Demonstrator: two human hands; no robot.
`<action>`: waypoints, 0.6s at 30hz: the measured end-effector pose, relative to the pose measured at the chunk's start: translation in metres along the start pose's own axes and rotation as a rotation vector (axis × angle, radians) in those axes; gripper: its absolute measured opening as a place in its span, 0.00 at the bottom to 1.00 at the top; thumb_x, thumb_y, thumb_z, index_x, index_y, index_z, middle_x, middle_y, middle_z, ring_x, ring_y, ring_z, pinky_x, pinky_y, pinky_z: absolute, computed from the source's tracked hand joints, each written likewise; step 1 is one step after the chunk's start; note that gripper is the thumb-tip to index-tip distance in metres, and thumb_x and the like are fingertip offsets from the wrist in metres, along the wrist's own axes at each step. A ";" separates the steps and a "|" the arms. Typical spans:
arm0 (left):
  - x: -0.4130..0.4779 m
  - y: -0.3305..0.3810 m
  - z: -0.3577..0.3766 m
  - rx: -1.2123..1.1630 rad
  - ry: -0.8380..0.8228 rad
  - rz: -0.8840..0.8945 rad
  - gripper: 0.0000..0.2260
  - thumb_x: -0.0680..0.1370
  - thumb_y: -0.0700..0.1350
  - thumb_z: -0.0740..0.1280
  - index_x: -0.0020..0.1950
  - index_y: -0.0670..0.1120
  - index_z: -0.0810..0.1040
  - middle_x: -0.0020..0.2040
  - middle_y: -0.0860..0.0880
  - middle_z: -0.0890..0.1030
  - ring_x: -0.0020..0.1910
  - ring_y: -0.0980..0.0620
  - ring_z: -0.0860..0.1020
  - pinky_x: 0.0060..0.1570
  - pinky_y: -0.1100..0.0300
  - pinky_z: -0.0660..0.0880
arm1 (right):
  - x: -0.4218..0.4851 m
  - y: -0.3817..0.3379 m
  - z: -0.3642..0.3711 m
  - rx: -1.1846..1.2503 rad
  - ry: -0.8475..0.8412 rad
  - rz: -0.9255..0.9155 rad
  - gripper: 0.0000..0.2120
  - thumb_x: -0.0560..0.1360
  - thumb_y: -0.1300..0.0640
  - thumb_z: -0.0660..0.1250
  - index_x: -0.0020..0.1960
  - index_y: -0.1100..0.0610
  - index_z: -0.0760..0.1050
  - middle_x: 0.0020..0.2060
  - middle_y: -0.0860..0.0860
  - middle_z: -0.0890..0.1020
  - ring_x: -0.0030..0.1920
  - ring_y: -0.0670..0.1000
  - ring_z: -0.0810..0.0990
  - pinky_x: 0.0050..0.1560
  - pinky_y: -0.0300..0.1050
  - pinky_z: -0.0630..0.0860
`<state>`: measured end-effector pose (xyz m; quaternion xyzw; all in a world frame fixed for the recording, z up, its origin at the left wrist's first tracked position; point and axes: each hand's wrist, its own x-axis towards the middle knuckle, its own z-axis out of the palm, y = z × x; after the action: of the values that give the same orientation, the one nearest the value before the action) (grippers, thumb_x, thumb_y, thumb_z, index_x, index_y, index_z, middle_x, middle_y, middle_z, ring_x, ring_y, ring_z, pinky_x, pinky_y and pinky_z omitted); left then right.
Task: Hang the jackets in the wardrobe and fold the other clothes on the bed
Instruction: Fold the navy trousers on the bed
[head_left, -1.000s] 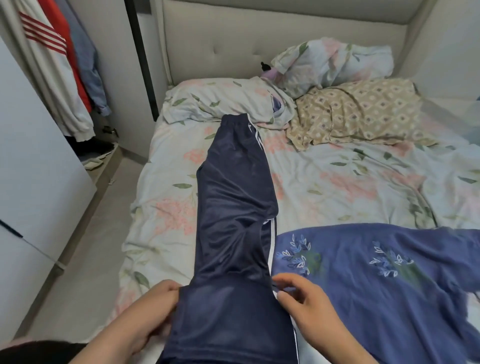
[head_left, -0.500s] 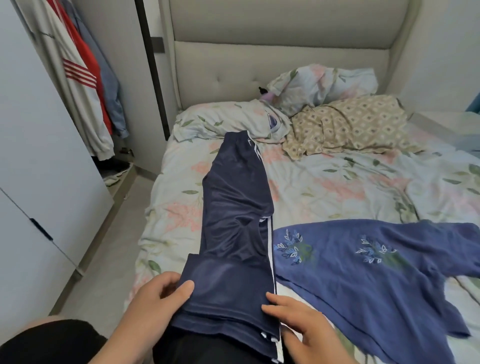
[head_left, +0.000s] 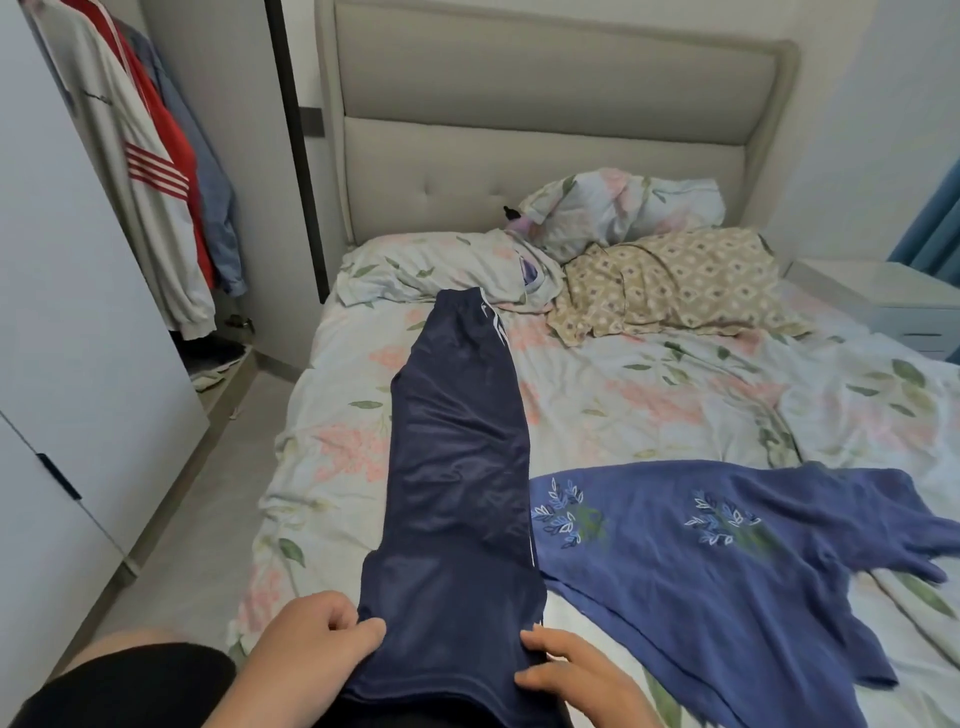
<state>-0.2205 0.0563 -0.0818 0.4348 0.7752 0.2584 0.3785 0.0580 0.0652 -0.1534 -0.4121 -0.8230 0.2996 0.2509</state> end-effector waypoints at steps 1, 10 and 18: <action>0.001 -0.001 -0.001 -0.037 -0.019 -0.004 0.20 0.69 0.44 0.75 0.28 0.48 0.65 0.24 0.54 0.67 0.27 0.54 0.66 0.31 0.61 0.63 | 0.005 0.002 0.003 -0.086 -0.005 0.022 0.21 0.74 0.53 0.71 0.67 0.44 0.77 0.58 0.30 0.74 0.53 0.22 0.72 0.63 0.25 0.65; 0.012 0.003 -0.007 -0.421 -0.029 0.050 0.18 0.76 0.39 0.69 0.54 0.63 0.77 0.35 0.46 0.84 0.39 0.40 0.84 0.36 0.51 0.78 | 0.027 -0.022 0.004 -0.054 0.181 0.136 0.14 0.66 0.63 0.65 0.49 0.53 0.81 0.49 0.38 0.84 0.57 0.40 0.81 0.54 0.26 0.72; 0.016 -0.025 -0.019 -0.374 -0.139 0.294 0.24 0.69 0.20 0.65 0.54 0.46 0.81 0.49 0.52 0.86 0.48 0.54 0.84 0.43 0.68 0.78 | 0.038 -0.042 0.004 0.283 0.422 0.334 0.25 0.67 0.77 0.68 0.45 0.46 0.83 0.46 0.35 0.84 0.50 0.36 0.82 0.49 0.28 0.74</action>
<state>-0.2534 0.0572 -0.0946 0.4821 0.6142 0.4191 0.4633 0.0128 0.0750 -0.1205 -0.5557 -0.6237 0.3563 0.4186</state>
